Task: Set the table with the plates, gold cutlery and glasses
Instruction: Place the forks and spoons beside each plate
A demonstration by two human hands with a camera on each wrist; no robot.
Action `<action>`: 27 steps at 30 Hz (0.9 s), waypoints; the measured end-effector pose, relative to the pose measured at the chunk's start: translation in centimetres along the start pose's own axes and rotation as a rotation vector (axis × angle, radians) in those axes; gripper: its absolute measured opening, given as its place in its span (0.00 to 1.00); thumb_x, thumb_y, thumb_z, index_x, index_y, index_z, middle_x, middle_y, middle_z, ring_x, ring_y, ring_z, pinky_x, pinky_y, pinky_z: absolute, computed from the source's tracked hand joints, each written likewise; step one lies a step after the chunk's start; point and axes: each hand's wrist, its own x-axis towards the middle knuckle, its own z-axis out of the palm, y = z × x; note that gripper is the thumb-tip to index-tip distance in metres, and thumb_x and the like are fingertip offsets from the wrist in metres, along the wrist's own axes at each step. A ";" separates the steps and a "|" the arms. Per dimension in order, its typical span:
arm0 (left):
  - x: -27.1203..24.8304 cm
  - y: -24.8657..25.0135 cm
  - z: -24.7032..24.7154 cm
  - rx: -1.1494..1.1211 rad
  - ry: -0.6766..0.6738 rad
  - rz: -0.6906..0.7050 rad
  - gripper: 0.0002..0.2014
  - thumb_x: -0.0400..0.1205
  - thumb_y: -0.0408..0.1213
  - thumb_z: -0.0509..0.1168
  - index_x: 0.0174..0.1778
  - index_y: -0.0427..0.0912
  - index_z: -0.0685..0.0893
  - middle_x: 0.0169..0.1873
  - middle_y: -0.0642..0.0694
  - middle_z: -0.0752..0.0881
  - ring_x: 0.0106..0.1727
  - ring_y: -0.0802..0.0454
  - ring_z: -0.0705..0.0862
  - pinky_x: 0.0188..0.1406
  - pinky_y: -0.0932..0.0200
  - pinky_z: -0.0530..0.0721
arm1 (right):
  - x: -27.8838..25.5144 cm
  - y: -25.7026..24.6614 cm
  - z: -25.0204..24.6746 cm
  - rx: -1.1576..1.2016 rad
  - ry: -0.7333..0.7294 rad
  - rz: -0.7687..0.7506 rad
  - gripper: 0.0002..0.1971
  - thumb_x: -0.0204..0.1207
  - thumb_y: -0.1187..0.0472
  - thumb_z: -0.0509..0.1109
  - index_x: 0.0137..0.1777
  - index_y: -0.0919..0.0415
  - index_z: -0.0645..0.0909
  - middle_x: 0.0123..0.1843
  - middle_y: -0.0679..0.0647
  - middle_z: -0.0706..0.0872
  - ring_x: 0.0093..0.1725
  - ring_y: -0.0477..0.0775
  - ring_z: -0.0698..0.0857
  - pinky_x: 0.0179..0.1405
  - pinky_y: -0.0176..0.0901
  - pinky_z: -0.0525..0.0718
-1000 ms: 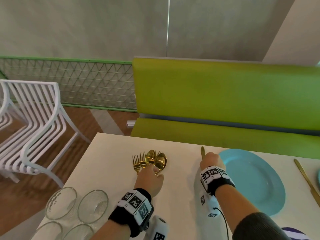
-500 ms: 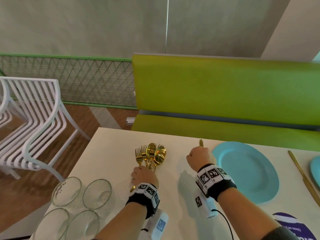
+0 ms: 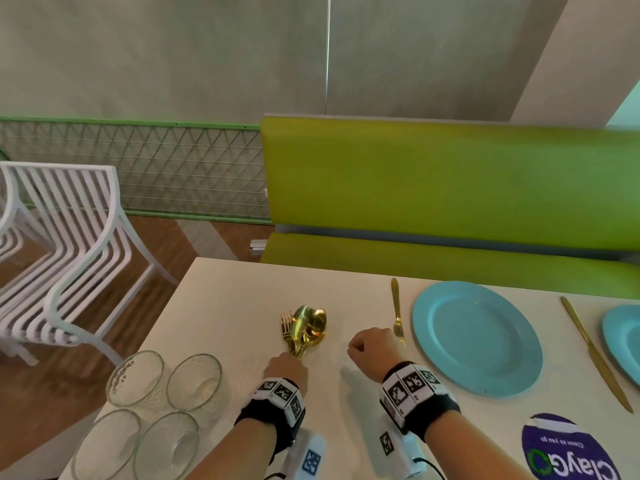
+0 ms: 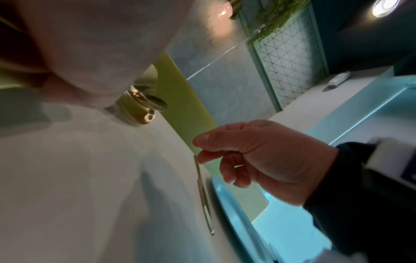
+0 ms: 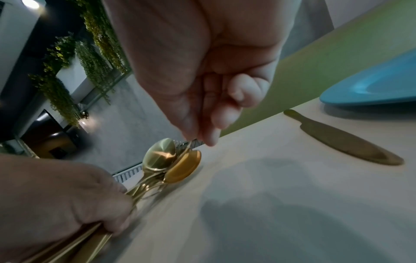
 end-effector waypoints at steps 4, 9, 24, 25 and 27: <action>-1.7 0.1 -0.2 -0.070 -0.021 0.063 0.17 0.86 0.35 0.52 0.68 0.31 0.70 0.67 0.36 0.79 0.68 0.41 0.79 0.64 0.55 0.77 | -1.8 -0.3 -0.1 0.023 0.034 -0.117 0.14 0.81 0.53 0.61 0.59 0.53 0.86 0.57 0.48 0.89 0.55 0.48 0.86 0.57 0.39 0.83; -4.6 0.0 -0.4 -0.075 -0.091 0.191 0.16 0.86 0.34 0.51 0.68 0.32 0.67 0.68 0.36 0.78 0.68 0.42 0.80 0.64 0.55 0.77 | -4.6 -1.2 -0.9 -0.002 0.127 -0.330 0.13 0.79 0.55 0.65 0.62 0.47 0.85 0.57 0.46 0.88 0.56 0.49 0.85 0.59 0.41 0.82; -13.8 -2.4 -3.9 -0.017 -0.254 0.590 0.10 0.83 0.31 0.53 0.57 0.35 0.75 0.47 0.42 0.85 0.45 0.45 0.87 0.34 0.61 0.83 | -14.9 -5.4 -0.9 -0.463 0.201 -0.414 0.05 0.65 0.63 0.77 0.38 0.52 0.90 0.36 0.46 0.89 0.36 0.50 0.89 0.29 0.38 0.87; -14.3 -2.8 -3.9 0.026 -0.249 0.617 0.12 0.83 0.31 0.53 0.59 0.34 0.75 0.51 0.40 0.87 0.47 0.44 0.87 0.39 0.58 0.85 | -15.7 -5.7 -0.9 -0.477 0.160 -0.364 0.06 0.72 0.65 0.71 0.45 0.57 0.89 0.42 0.51 0.90 0.42 0.54 0.89 0.37 0.44 0.88; -15.3 -3.5 -3.9 0.122 -0.229 0.664 0.14 0.82 0.31 0.53 0.63 0.34 0.75 0.59 0.37 0.86 0.56 0.41 0.88 0.52 0.52 0.85 | -17.3 -6.3 -0.8 -0.529 0.102 -0.276 0.10 0.79 0.66 0.63 0.53 0.60 0.86 0.50 0.56 0.89 0.50 0.59 0.87 0.47 0.50 0.86</action>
